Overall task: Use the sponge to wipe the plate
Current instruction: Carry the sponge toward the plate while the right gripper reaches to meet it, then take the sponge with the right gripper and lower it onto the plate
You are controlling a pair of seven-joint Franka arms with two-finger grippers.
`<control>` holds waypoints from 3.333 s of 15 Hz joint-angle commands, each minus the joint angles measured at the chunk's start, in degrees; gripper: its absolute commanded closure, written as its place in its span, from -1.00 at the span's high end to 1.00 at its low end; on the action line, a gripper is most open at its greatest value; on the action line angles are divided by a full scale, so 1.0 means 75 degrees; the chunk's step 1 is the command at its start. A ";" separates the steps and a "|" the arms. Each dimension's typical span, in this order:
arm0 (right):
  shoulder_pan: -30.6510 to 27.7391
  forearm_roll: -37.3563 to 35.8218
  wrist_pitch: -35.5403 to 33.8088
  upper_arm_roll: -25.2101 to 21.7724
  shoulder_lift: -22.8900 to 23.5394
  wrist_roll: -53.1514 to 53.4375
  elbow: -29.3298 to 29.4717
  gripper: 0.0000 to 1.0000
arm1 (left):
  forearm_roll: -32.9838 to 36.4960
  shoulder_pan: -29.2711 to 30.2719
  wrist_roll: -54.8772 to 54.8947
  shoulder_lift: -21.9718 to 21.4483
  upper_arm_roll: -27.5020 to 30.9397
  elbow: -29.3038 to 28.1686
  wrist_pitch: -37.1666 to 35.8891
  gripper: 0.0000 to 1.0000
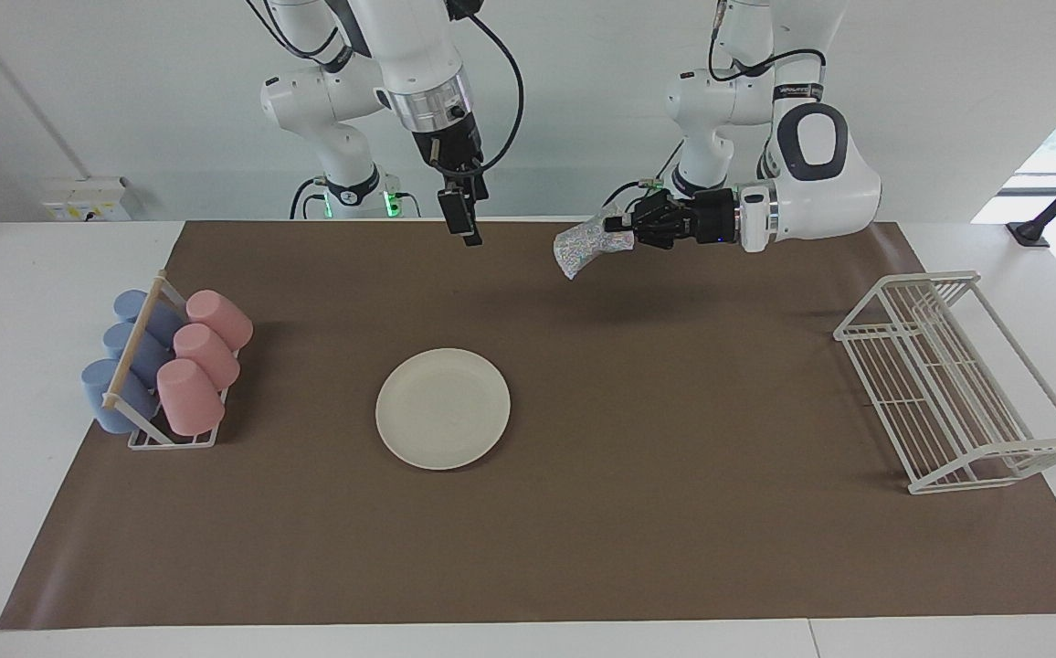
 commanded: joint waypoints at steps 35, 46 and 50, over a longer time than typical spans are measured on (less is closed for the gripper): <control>0.1200 0.0151 0.2608 0.0052 0.0099 0.0492 -0.1222 -1.00 | -0.0384 -0.0749 -0.0198 -0.0373 0.0020 -0.0176 0.0620 0.40; -0.0557 0.0151 0.4138 0.0040 0.1749 -0.2926 -0.1374 -1.00 | 0.1709 -0.0152 -0.0821 -0.0515 0.0055 -0.0094 0.0609 1.00; -0.0757 0.0151 0.5817 0.0040 0.2044 -0.3772 -0.2697 -1.00 | 0.3738 0.0082 -0.0833 -0.0480 0.0055 -0.0024 0.0831 1.00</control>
